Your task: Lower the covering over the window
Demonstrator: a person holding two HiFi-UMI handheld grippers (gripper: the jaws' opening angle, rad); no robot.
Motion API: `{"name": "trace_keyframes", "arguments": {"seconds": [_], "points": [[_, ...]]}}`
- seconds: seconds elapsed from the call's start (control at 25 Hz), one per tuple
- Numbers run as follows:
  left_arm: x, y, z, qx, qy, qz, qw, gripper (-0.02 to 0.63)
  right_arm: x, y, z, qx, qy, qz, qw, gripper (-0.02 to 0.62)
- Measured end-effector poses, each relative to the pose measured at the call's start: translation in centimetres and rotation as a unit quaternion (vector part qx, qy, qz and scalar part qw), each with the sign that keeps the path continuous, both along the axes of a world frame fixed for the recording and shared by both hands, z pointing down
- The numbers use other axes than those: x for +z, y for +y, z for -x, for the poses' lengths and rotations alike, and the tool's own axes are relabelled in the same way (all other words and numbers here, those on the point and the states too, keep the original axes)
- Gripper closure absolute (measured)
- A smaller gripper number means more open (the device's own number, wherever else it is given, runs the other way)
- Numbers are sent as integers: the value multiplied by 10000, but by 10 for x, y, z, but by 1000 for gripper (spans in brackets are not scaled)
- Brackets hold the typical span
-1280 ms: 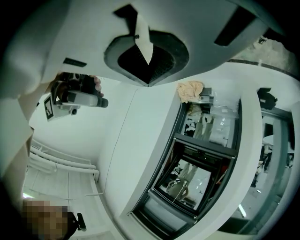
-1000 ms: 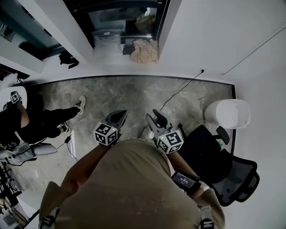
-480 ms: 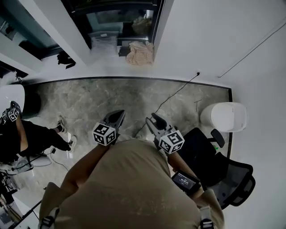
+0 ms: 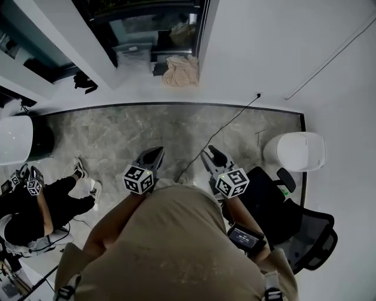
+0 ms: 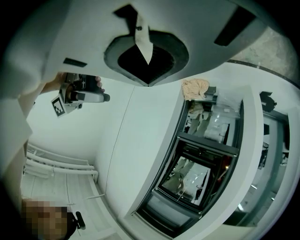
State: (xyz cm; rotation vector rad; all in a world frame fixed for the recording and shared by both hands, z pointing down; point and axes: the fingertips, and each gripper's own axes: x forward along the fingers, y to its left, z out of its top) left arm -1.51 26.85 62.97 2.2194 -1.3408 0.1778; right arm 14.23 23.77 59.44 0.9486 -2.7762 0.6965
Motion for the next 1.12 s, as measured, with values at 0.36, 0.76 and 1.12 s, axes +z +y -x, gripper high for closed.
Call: {"name": "trace_keyframes", "arguments": {"seconds": [0.36, 0.76, 1.12], "points": [[-1, -4, -9, 25, -40, -43, 10000, 594, 9, -19, -30, 333, 218, -44, 9992, 445], [3, -13, -22, 48, -65, -36, 10000, 594, 38, 2, -42, 48, 545, 273, 9981, 443], [5, -15, -26, 78, -78, -55, 9999, 594, 35, -10, -46, 150, 612, 216, 9978, 443]]}}
